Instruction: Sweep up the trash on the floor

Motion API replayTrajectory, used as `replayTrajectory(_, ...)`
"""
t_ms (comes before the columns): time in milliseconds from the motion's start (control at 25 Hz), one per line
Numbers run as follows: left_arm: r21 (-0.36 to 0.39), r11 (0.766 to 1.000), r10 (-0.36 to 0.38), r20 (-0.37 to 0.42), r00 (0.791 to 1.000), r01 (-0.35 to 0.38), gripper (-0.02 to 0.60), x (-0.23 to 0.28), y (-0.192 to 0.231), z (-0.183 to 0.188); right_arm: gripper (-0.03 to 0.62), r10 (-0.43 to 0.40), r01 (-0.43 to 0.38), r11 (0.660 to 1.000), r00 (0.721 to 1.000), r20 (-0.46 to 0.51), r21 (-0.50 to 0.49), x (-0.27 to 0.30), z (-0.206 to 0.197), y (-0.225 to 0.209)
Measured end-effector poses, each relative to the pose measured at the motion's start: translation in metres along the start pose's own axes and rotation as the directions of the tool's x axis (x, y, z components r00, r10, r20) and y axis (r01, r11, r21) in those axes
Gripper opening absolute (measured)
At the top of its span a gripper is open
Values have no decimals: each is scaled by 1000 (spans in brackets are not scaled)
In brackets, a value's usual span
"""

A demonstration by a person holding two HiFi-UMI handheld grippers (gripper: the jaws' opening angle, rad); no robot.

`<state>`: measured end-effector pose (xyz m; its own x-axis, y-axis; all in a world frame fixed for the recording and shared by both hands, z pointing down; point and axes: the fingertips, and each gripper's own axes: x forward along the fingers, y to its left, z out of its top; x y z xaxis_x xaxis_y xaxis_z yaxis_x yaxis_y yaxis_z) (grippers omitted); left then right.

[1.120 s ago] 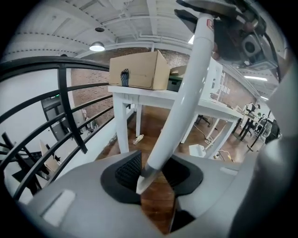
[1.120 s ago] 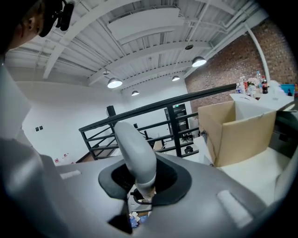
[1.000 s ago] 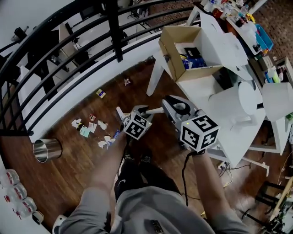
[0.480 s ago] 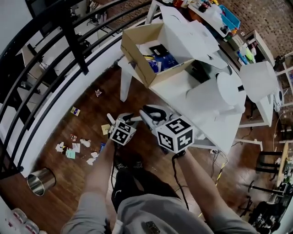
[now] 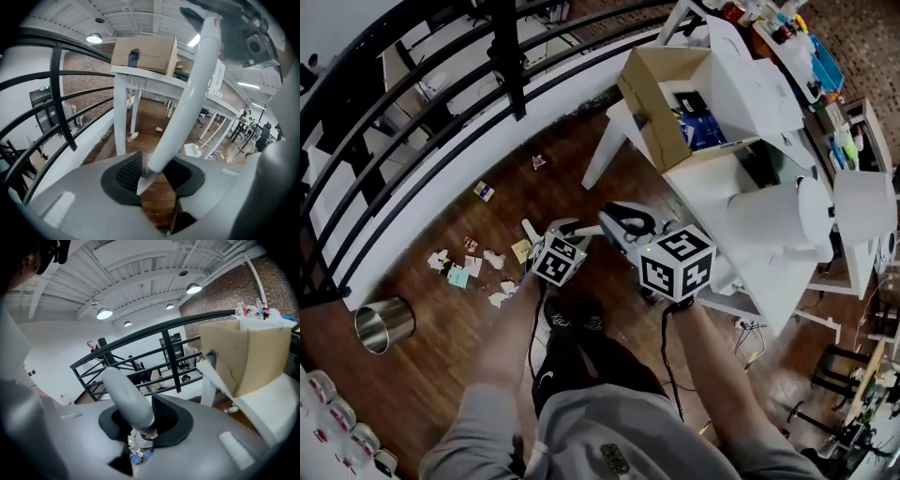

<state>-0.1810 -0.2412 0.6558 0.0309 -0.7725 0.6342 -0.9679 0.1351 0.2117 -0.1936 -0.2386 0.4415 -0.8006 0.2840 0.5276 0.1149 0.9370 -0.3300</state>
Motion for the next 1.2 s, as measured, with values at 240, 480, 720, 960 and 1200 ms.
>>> replayTrajectory(240,-58,997,54,-2,999,-54,132,-33,37,-17,63,72,-73,996,997,-29,-57,39,17,37)
replayTrajectory(480,-60,993,99,2,995,-99,130,-46,62,9,60,91,-91,992,996,-7,-90,45,51,33)
replayTrajectory(720,-50,982,183,15,983,-182,129,-47,106,71,60,151,-144,984,987,64,-103,52,115,3)
replayTrajectory(960,-27,977,210,57,976,-209,129,-36,141,137,60,165,-147,978,979,117,-146,51,177,-24)
replayTrajectory(1200,25,990,134,133,982,-139,126,-15,172,198,60,76,-55,990,984,162,-132,64,232,-64)
